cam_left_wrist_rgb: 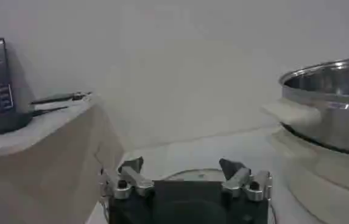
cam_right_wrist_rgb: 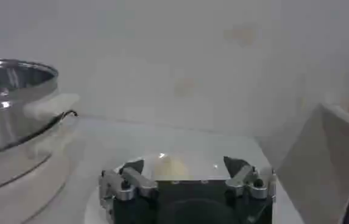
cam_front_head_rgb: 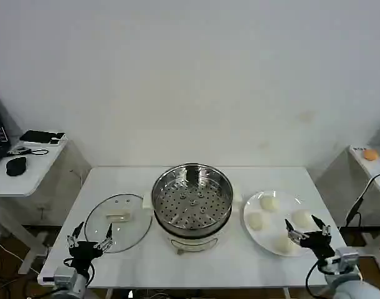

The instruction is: Take steamed baozi put them in steamer then cover it.

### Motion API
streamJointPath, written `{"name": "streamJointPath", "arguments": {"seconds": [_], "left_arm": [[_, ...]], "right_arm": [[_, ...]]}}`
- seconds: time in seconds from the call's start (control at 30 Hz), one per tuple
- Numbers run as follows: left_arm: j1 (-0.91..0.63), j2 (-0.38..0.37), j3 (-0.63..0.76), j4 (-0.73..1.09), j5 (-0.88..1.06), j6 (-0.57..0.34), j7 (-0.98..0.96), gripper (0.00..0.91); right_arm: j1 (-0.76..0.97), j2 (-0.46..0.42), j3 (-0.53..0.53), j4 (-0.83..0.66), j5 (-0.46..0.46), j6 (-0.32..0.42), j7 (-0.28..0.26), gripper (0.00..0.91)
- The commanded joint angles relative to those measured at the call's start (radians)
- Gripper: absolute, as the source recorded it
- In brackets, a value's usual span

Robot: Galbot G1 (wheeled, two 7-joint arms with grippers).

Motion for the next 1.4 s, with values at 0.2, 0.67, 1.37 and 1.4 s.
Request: {"name": "streamJointPath", "arguments": {"seconds": [0.2,0.67,1.37,1.4], "left_arm": [[0.0,-0.018,-0.021,-0.02,0.007,0.001,0.015,0.907],[0.018,-0.024,-0.054,-0.043,0.019,-0.002,0.061,0.907],[0.025,-0.047,-0.089,-0.055,0.029,-0.006,0.07,0.907],[0.026,-0.047,-0.091,-0.055,0.03,-0.006,0.071,0.907]], "right_arm": [[0.367,-0.292,-0.106,-0.197,-0.283,-0.174,-0.408,0.907],[1.118,-0.332,-0.712,-0.475,-0.617,-0.179,-1.025,0.907],[1.458,-0.019,-1.169,-0.927,-0.956,0.119,-1.29,0.907],[1.448,-0.009,-1.163,-0.938,-0.965,0.12,-1.289,0.907]]}}
